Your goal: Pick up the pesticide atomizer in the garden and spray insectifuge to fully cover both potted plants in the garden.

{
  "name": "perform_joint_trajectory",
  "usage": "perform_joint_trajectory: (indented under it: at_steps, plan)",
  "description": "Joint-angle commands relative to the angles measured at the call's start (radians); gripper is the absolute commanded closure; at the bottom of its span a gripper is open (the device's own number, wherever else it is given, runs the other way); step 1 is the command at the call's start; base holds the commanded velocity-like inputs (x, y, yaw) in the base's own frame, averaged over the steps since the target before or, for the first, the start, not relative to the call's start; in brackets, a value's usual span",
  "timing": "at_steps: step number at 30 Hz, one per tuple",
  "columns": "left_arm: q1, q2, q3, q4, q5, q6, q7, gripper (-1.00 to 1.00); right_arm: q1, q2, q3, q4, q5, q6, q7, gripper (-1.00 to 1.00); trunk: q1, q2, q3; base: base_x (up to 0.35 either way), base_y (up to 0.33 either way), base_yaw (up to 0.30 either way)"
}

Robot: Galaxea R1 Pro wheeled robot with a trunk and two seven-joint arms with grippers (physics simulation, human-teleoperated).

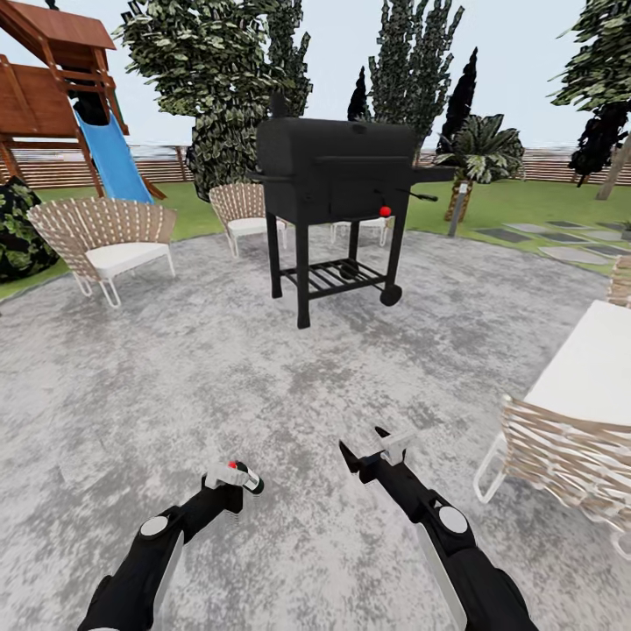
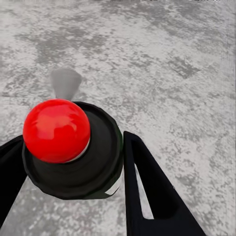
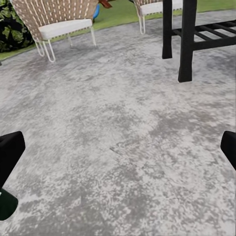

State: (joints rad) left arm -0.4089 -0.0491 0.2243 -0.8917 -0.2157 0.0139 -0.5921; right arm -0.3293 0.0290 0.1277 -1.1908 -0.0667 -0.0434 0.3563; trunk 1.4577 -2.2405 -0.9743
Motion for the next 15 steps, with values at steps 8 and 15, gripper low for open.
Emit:
perform_joint_trajectory:
  at_steps: [8,15]
  plan:
    - [-0.001,-0.002,0.006,-0.001,-0.007,0.001,-0.008,1.0,0.0,0.0,-0.001,0.002,-0.007,-0.001,0.004,-1.0,0.0,0.0,0.007,0.331,0.139,0.0]
    - [-0.001,-0.002,0.006,0.0,-0.007,0.001,-0.008,1.0,0.0,0.0,-0.001,0.002,-0.007,-0.001,0.004,-1.0,0.0,0.0,0.017,0.331,0.123,0.0]
